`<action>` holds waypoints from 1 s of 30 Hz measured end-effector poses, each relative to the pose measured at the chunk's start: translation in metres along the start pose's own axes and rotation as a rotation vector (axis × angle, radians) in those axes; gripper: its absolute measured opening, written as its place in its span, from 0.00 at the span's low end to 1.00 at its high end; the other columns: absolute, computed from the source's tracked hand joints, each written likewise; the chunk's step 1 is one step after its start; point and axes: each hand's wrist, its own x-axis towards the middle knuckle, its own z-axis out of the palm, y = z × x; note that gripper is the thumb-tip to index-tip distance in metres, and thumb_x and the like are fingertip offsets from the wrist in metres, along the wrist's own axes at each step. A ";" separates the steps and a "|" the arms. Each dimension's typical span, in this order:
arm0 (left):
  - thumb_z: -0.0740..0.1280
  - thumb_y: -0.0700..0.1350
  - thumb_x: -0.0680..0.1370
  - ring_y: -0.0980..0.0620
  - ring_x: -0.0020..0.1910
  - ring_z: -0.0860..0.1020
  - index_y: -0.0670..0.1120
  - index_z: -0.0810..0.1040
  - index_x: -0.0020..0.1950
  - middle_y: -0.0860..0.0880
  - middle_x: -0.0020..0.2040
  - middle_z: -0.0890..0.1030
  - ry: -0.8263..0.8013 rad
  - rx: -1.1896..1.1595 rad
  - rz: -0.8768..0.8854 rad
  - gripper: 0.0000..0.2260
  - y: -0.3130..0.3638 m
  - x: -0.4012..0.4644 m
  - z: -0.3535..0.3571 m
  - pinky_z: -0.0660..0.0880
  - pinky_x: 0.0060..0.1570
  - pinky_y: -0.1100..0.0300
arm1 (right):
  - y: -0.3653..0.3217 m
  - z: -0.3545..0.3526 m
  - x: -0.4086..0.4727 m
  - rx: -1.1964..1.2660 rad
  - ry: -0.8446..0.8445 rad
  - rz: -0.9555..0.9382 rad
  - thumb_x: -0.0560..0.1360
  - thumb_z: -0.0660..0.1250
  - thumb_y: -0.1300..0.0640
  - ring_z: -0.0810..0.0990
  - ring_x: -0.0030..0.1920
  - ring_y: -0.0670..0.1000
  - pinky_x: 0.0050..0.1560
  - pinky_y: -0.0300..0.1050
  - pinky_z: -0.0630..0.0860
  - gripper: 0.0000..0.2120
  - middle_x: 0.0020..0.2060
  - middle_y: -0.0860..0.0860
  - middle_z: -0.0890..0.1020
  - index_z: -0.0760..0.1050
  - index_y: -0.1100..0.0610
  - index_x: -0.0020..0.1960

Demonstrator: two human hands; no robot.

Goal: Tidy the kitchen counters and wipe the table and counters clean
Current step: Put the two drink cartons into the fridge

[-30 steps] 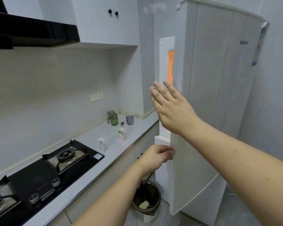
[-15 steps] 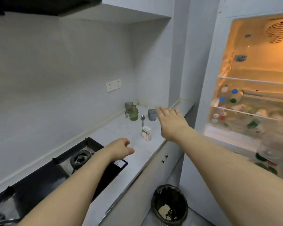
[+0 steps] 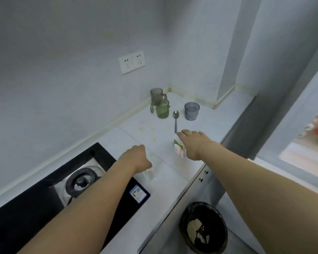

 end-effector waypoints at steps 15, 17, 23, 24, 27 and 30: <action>0.73 0.51 0.70 0.49 0.47 0.78 0.44 0.75 0.54 0.49 0.49 0.77 -0.391 0.341 0.049 0.18 -0.003 0.128 0.037 0.77 0.45 0.57 | 0.026 0.076 0.150 -0.012 -0.119 -0.135 0.73 0.67 0.62 0.70 0.62 0.57 0.55 0.47 0.70 0.31 0.67 0.52 0.66 0.59 0.53 0.73; 0.72 0.53 0.70 0.50 0.48 0.78 0.45 0.75 0.55 0.50 0.49 0.77 -0.429 0.342 0.091 0.19 0.010 0.134 0.021 0.76 0.45 0.58 | 0.037 0.073 0.146 0.035 -0.160 -0.138 0.71 0.71 0.60 0.71 0.59 0.56 0.50 0.48 0.71 0.31 0.64 0.52 0.68 0.62 0.53 0.71; 0.74 0.58 0.67 0.49 0.45 0.77 0.46 0.73 0.55 0.48 0.51 0.77 -0.485 0.438 0.308 0.24 0.085 0.144 -0.025 0.71 0.38 0.59 | 0.084 0.040 0.088 0.313 -0.236 0.100 0.69 0.72 0.56 0.73 0.62 0.56 0.59 0.49 0.73 0.36 0.64 0.52 0.71 0.60 0.52 0.73; 0.74 0.59 0.66 0.49 0.44 0.78 0.46 0.73 0.53 0.49 0.49 0.78 -0.487 0.451 0.349 0.24 0.104 0.145 -0.032 0.72 0.39 0.59 | 0.094 0.035 0.075 0.339 -0.228 0.153 0.68 0.73 0.55 0.74 0.61 0.56 0.57 0.48 0.74 0.36 0.63 0.53 0.73 0.61 0.53 0.72; 0.74 0.59 0.66 0.51 0.35 0.77 0.45 0.75 0.48 0.50 0.39 0.78 -0.490 0.504 0.486 0.22 0.166 0.138 -0.049 0.73 0.37 0.59 | 0.134 0.013 0.036 0.371 -0.254 0.340 0.64 0.75 0.51 0.77 0.55 0.56 0.54 0.49 0.77 0.35 0.59 0.53 0.76 0.66 0.53 0.67; 0.73 0.60 0.66 0.50 0.34 0.77 0.45 0.76 0.52 0.50 0.38 0.77 -0.449 0.590 0.656 0.24 0.240 0.119 -0.055 0.74 0.35 0.59 | 0.183 -0.009 -0.011 0.411 -0.293 0.526 0.61 0.78 0.50 0.79 0.50 0.55 0.51 0.52 0.80 0.33 0.55 0.52 0.78 0.70 0.53 0.62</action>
